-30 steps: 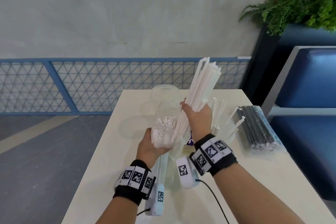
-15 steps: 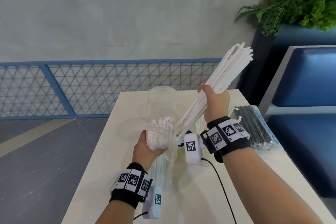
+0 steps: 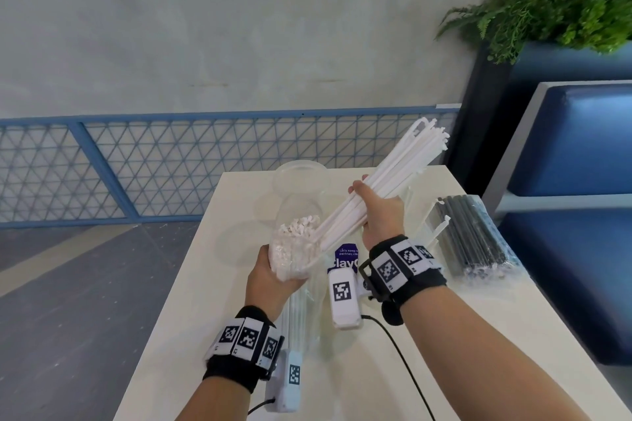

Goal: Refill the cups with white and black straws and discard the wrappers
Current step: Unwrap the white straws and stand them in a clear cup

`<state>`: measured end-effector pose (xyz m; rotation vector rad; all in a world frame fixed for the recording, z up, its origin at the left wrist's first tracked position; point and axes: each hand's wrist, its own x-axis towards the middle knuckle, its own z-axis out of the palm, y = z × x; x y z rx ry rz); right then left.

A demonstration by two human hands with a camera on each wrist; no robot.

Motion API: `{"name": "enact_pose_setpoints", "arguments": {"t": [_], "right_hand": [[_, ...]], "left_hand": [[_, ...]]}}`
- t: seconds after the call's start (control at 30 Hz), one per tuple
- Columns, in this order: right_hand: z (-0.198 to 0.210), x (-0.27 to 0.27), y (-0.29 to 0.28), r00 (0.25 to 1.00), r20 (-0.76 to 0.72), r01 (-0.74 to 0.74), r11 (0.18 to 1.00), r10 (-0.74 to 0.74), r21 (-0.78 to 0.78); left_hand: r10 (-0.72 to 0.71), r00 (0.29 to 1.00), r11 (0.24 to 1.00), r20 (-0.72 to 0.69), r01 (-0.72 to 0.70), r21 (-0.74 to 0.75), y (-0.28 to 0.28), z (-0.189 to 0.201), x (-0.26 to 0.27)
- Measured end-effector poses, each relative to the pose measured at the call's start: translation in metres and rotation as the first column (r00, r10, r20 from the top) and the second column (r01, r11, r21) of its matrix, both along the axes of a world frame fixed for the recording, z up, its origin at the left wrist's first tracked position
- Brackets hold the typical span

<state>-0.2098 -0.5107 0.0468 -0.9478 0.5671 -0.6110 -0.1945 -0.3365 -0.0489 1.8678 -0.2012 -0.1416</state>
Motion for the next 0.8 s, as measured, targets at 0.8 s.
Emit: {"name": "enact_pose_setpoints", "arguments": {"t": [0.8], "right_hand": [[0.032, -0.025, -0.031, 0.960, 0.019, 0.256, 0.847, -0.279, -0.466]], "left_hand": [[0.025, 0.999, 0.982, 0.024, -0.020, -0.189, -0.013, 0.003, 0.010]]}}
